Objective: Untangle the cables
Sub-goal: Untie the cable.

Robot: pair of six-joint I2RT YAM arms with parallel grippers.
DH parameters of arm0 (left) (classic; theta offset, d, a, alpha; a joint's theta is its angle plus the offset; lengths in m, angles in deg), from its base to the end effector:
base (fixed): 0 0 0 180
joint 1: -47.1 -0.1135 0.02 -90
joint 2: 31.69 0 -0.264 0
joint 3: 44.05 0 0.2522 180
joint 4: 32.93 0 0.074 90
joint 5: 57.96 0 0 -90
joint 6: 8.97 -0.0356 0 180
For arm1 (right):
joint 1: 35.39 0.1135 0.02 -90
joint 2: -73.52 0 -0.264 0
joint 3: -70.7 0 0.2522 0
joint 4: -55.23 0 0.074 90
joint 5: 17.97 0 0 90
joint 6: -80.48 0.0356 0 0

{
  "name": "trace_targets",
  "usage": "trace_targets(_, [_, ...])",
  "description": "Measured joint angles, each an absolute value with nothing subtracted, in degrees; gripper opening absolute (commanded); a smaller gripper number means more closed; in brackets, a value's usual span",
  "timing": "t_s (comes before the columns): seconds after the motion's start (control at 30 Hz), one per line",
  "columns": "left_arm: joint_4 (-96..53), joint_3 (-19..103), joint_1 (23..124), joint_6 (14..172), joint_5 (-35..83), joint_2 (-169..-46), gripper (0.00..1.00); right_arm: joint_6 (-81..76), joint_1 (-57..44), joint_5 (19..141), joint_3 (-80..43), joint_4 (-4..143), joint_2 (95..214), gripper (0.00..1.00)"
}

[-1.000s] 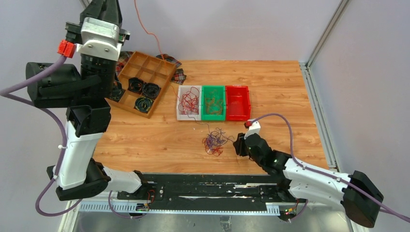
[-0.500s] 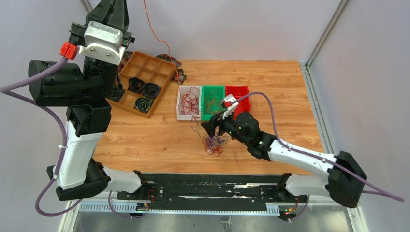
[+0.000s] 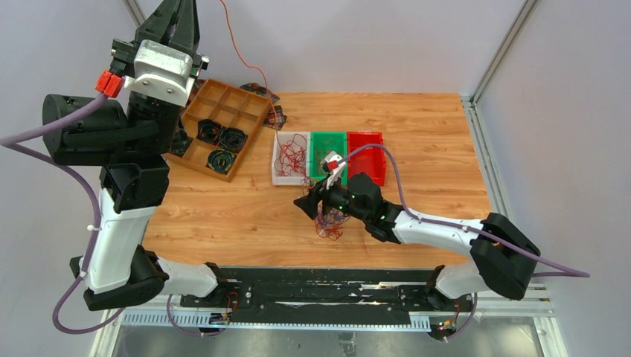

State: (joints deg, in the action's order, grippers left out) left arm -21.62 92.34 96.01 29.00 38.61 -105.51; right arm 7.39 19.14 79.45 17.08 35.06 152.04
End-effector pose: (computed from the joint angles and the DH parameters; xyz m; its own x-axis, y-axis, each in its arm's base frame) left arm 0.0892 -0.0961 0.6762 0.8686 0.1956 -0.4554 0.0276 0.8983 0.4384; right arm 0.1733 0.2512 0.2570 -0.3024 0.0726 -0.9504 -0.8302 0.4698 0.3001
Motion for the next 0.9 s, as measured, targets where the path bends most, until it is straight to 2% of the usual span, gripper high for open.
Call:
trace_targets(0.23, [-21.54,91.88,96.01,28.97,38.63,-105.07,0.01,7.01,19.36,78.53,14.76,36.02,155.56,0.09])
trace_targets(0.3, [-21.52,92.12,96.01,28.95,38.63,-105.07,0.01,7.08,19.36,78.01,14.87,36.72,155.62,0.02])
trace_targets(0.77, [-21.62,98.98,96.34,26.81,40.89,-109.77,0.01,11.78,19.36,68.67,33.45,34.53,151.29,0.01])
trace_targets(0.9, [-26.02,100.64,96.53,24.62,42.85,-112.66,0.01,13.51,19.38,66.79,36.8,34.47,151.23,0.01])
